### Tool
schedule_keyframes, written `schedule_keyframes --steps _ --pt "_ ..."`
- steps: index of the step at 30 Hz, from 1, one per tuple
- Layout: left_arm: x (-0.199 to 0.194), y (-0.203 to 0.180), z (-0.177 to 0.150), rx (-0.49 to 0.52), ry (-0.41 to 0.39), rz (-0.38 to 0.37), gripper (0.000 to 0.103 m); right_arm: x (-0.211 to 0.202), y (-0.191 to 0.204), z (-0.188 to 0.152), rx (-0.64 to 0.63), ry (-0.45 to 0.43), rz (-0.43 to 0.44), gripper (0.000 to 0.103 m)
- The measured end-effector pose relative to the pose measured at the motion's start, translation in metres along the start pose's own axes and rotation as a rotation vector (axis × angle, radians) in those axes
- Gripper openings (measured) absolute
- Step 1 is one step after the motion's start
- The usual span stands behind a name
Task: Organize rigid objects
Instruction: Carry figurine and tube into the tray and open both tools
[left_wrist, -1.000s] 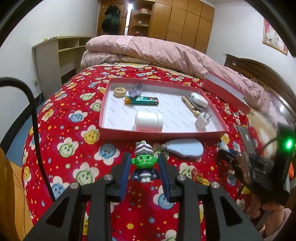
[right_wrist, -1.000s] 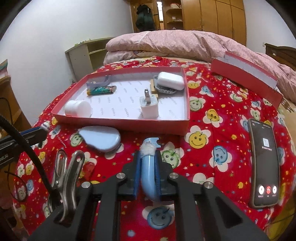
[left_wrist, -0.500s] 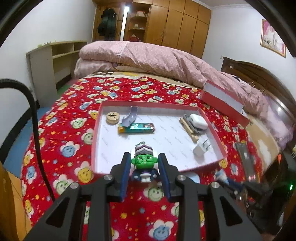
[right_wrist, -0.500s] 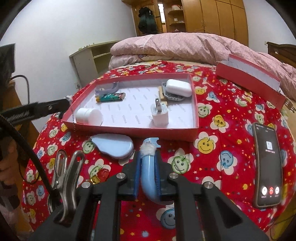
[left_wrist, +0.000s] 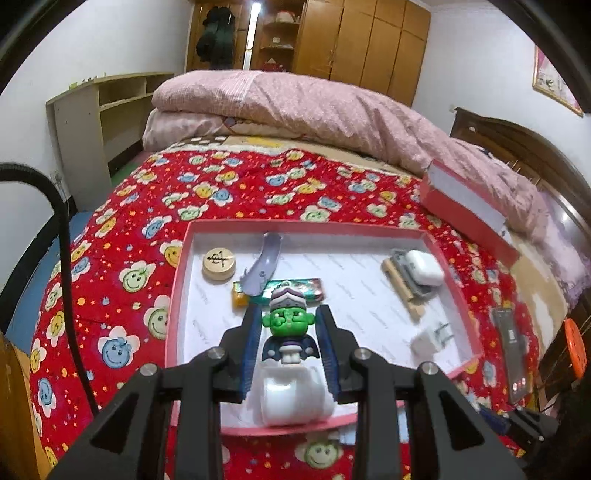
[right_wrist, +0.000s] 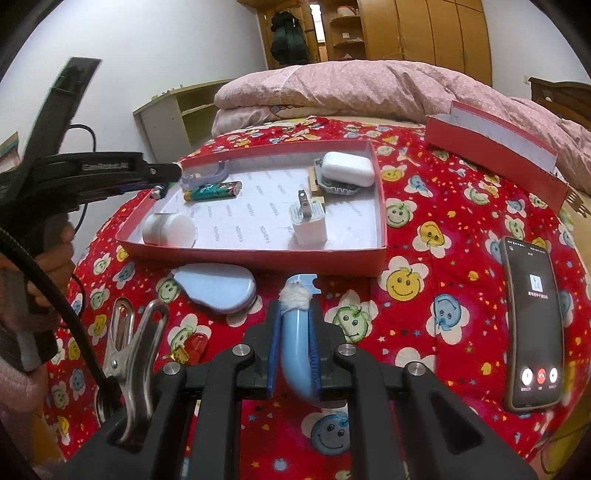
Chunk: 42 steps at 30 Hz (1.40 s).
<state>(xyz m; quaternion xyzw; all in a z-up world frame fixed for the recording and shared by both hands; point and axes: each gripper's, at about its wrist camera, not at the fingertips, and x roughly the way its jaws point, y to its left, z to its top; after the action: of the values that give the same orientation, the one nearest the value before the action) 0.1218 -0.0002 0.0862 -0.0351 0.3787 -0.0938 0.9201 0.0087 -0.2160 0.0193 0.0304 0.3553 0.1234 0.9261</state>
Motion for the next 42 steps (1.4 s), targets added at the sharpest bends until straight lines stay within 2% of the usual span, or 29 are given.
schedule_keyframes --steps 7,17,34,42 --pt "0.018 0.013 -0.006 -0.009 0.027 0.049 0.032 -0.005 -0.002 0.012 -0.013 -0.02 -0.017 0.015" --pt "0.034 0.023 -0.014 -0.038 0.065 0.057 0.032 -0.008 -0.007 0.06 -0.037 -0.083 -0.04 0.015" --pt "0.036 0.024 -0.013 -0.038 0.062 0.078 0.032 0.037 -0.03 0.104 0.001 -0.043 -0.067 0.015" --pt "0.038 0.024 -0.013 -0.021 0.051 0.094 0.041 0.057 -0.031 0.107 0.002 -0.016 -0.065 0.015"
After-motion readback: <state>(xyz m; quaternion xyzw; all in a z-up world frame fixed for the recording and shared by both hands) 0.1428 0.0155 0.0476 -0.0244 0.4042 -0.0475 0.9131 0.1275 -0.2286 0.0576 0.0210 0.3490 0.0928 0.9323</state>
